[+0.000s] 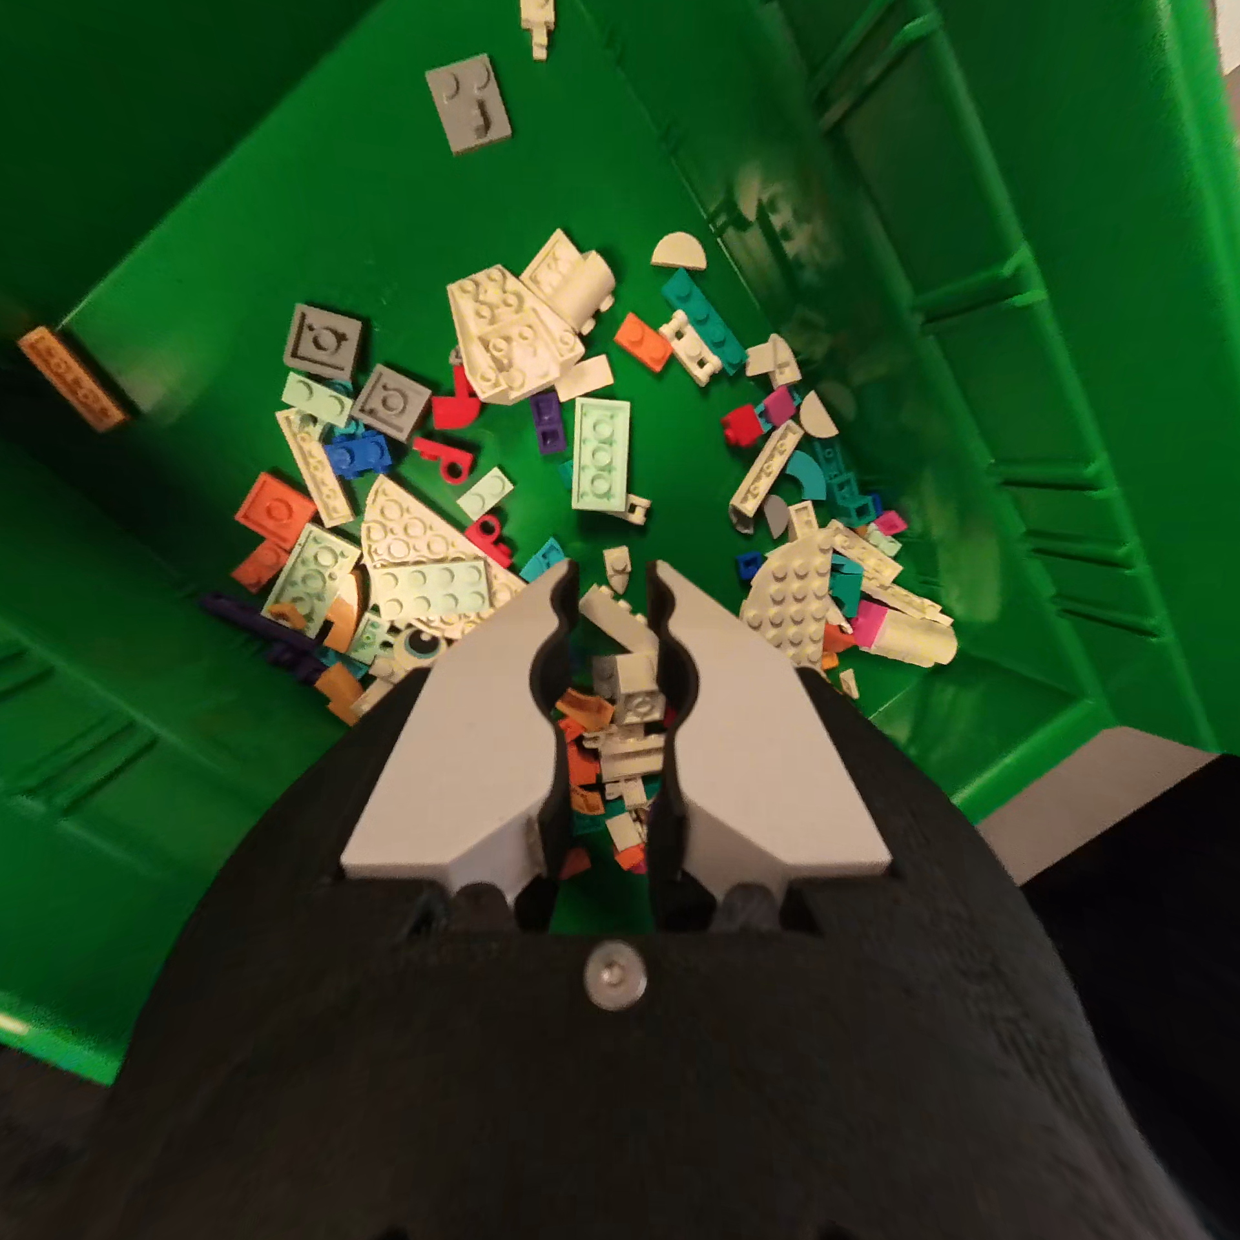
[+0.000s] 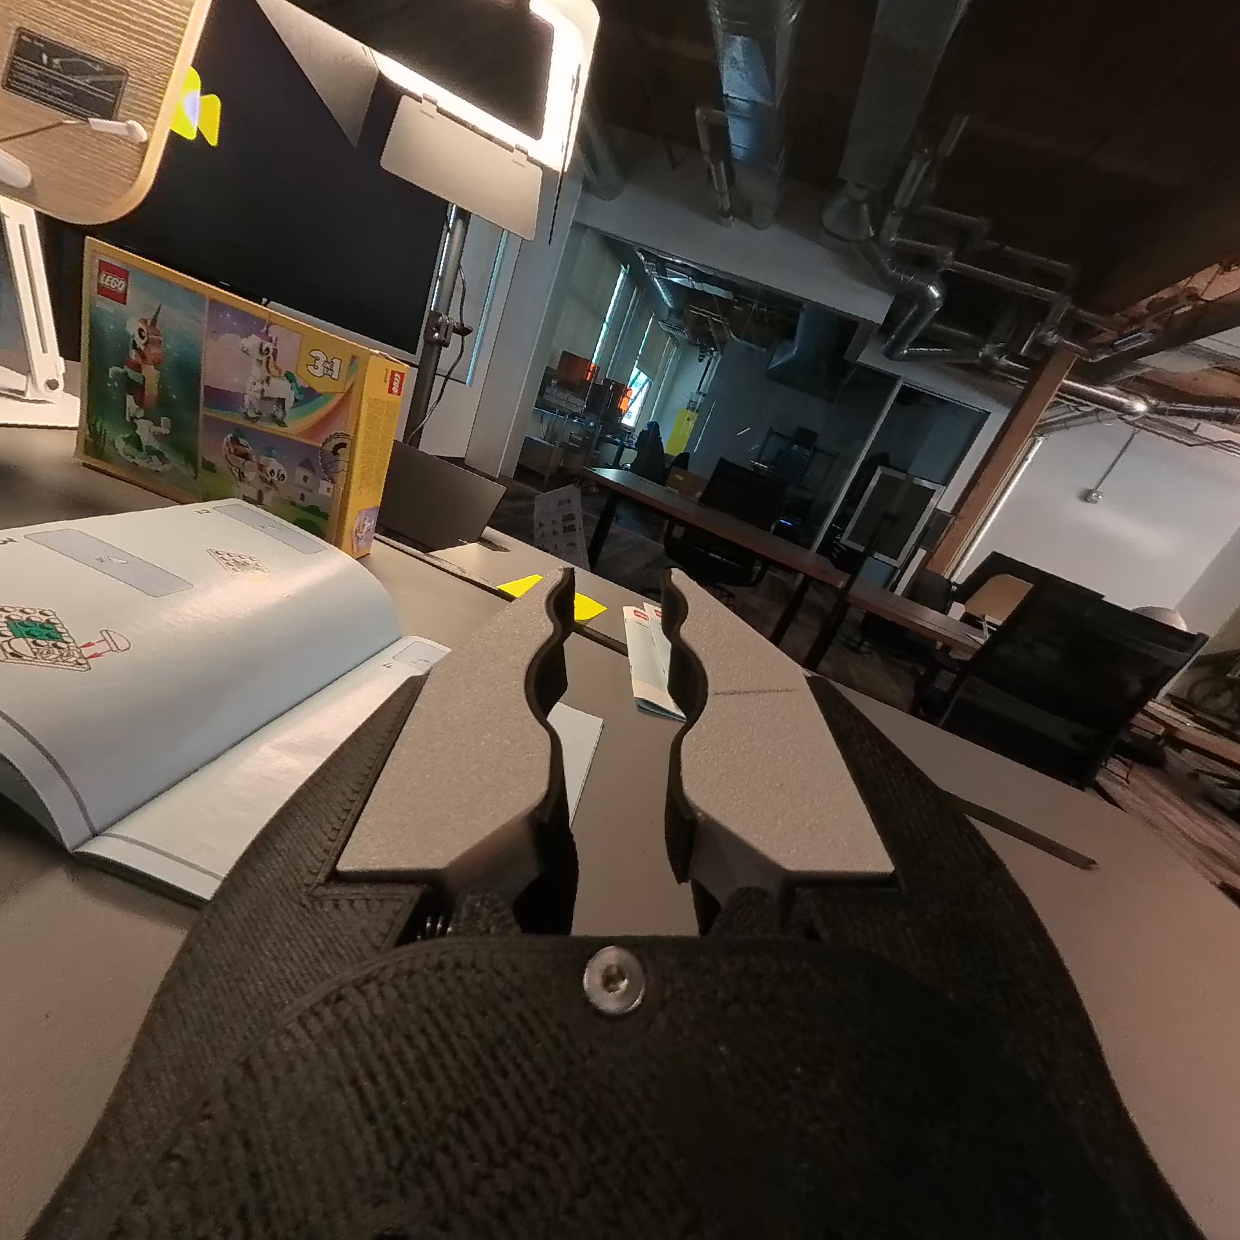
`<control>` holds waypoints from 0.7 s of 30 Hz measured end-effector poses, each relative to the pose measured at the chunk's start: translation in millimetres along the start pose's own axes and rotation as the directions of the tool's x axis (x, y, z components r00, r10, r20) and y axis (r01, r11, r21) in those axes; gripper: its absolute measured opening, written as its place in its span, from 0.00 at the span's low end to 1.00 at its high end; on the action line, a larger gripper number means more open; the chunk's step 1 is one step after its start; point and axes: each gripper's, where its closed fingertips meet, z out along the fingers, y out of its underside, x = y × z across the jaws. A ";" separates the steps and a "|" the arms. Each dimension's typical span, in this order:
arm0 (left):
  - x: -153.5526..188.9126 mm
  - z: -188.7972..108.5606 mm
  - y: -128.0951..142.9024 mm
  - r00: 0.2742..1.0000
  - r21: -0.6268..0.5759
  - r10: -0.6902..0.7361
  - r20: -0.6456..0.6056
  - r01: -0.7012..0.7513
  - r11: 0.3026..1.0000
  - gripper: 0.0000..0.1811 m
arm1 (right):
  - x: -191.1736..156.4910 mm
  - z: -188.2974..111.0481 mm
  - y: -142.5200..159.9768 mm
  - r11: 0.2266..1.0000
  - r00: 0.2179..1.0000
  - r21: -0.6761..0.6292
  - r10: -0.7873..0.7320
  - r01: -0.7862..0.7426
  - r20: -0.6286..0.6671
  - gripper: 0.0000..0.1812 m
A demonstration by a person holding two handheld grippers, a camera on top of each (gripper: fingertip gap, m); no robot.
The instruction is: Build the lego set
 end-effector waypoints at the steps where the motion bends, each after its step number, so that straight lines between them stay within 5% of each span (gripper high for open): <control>1: 1.1 1.9 -0.3 1.000 0.001 -0.001 -0.006 0.001 1.000 0.10 | -0.1 -0.1 0.0 1.000 1.000 0.000 0.000 0.000 0.000 0.13; 21: 5.9 15.5 5.7 0.999 -0.029 0.010 -0.034 -0.011 1.000 0.08 | -0.8 0.2 0.3 1.000 1.000 -0.002 -0.006 0.006 0.002 0.13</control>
